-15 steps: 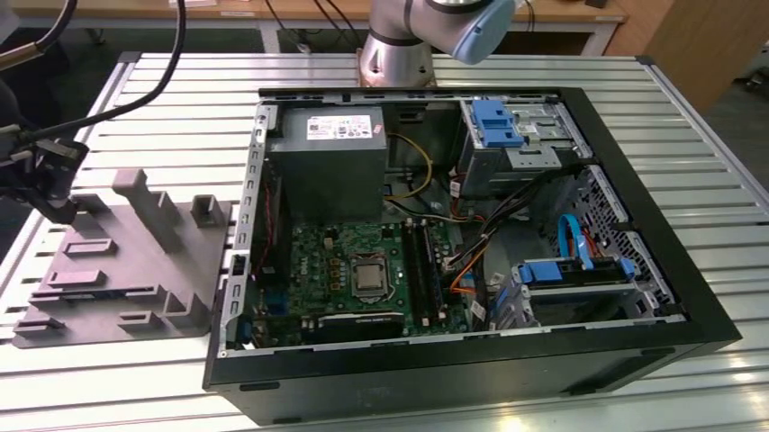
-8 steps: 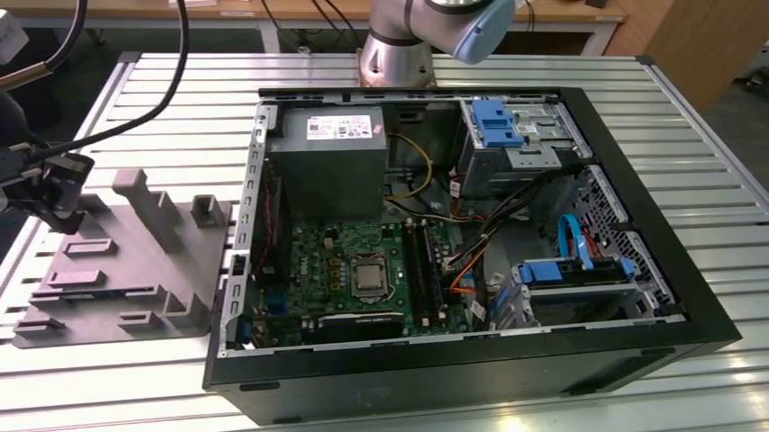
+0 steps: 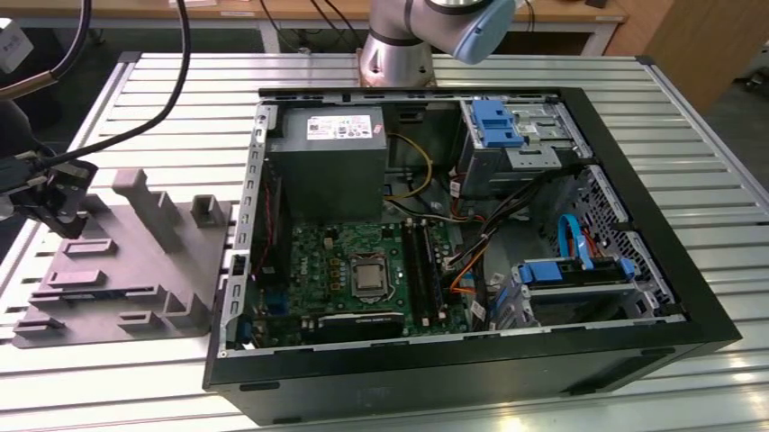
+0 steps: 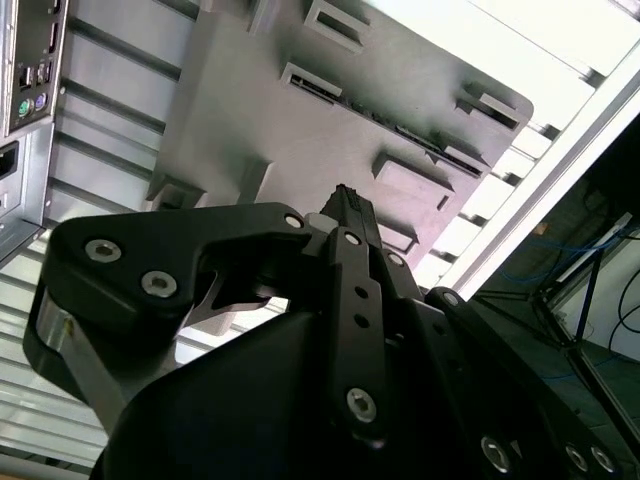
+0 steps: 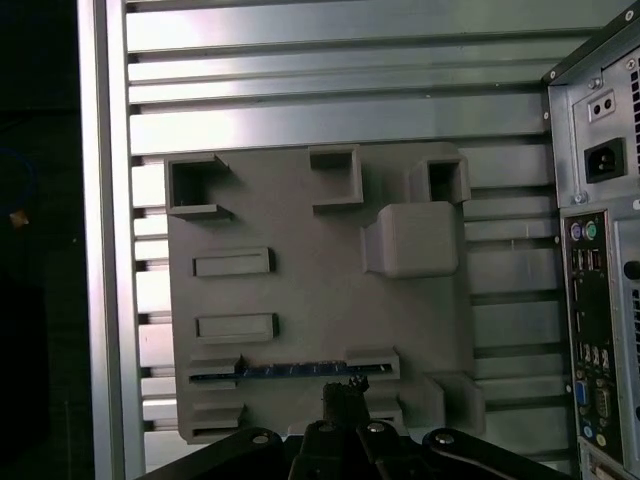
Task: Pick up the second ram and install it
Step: 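Pick up the second ram and move it above second insertion slot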
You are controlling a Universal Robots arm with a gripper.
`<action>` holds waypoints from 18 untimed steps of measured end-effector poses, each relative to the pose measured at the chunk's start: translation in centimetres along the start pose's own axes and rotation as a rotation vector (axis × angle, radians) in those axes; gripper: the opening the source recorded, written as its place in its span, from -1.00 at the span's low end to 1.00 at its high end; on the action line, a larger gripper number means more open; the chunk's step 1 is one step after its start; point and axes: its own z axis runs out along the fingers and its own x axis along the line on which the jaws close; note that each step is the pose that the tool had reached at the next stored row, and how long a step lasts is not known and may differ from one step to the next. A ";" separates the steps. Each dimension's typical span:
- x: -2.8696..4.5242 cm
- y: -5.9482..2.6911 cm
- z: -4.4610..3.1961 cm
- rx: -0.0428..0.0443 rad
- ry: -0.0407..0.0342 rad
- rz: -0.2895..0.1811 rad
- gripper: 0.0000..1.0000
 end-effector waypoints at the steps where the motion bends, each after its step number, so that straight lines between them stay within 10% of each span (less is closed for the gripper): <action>1: 0.00 0.00 0.00 0.0000 0.0000 0.000 -0.79; 18: 0.00 0.00 0.04 -0.0001 0.0022 -0.053 -0.79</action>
